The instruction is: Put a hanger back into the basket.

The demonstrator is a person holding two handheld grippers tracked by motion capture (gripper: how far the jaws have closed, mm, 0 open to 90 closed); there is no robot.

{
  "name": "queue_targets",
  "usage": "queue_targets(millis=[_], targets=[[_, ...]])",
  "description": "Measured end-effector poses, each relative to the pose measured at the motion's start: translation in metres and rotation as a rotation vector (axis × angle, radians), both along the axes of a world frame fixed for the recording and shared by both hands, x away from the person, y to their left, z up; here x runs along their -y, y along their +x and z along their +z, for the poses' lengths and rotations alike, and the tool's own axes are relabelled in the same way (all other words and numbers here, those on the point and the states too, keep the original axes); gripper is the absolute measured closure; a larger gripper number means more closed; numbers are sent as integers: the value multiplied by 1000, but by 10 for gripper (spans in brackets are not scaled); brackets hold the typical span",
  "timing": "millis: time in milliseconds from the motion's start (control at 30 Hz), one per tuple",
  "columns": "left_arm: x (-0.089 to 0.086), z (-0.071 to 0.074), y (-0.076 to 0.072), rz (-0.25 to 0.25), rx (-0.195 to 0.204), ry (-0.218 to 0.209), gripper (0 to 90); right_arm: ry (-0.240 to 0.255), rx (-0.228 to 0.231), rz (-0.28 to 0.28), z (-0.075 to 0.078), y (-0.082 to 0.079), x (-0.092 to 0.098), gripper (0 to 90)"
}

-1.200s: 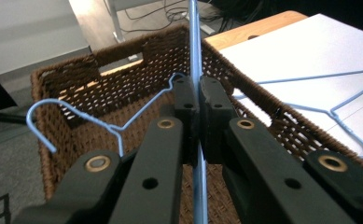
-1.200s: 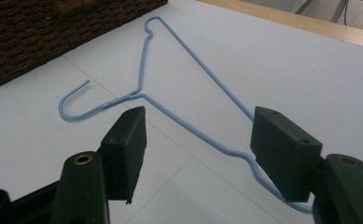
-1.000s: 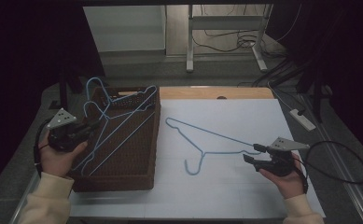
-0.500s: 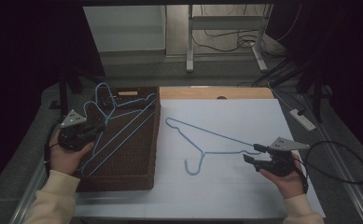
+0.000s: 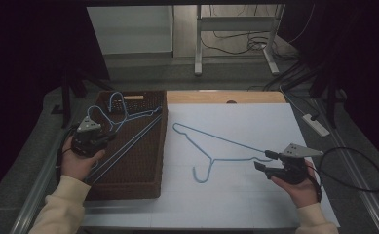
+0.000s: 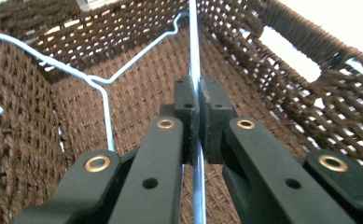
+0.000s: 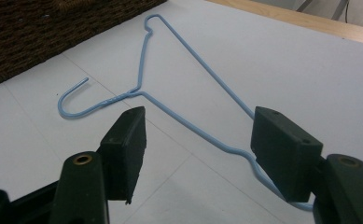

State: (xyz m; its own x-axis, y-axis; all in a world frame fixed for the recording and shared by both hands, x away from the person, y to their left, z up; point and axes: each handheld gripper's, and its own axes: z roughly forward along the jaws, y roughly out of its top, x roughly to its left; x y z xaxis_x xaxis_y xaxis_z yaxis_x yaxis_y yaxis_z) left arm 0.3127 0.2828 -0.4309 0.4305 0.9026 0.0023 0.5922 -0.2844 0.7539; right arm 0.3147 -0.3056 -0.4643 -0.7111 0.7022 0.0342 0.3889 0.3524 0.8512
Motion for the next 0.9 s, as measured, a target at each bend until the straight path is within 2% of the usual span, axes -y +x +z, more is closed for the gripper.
queue_targets(millis=[133,267,500,567,700,900], targets=[[-1,-3,2,9,-13,-1,866,2,1,-1,0,0,1,366],[-3,-7,5,17,-53,10,865,4,-1,-1,0,0,1,365],[-12,-19,13,73,-161,28,853,4,-1,-2,-1,0,1,365],[-14,-22,16,86,-177,31,798,1,-3,-2,-1,0,0,365],[-14,-19,14,109,-144,49,645,1,-3,-1,-1,0,1,365],[-11,-5,0,50,-47,15,525,2,-5,-3,-1,1,1,363]])
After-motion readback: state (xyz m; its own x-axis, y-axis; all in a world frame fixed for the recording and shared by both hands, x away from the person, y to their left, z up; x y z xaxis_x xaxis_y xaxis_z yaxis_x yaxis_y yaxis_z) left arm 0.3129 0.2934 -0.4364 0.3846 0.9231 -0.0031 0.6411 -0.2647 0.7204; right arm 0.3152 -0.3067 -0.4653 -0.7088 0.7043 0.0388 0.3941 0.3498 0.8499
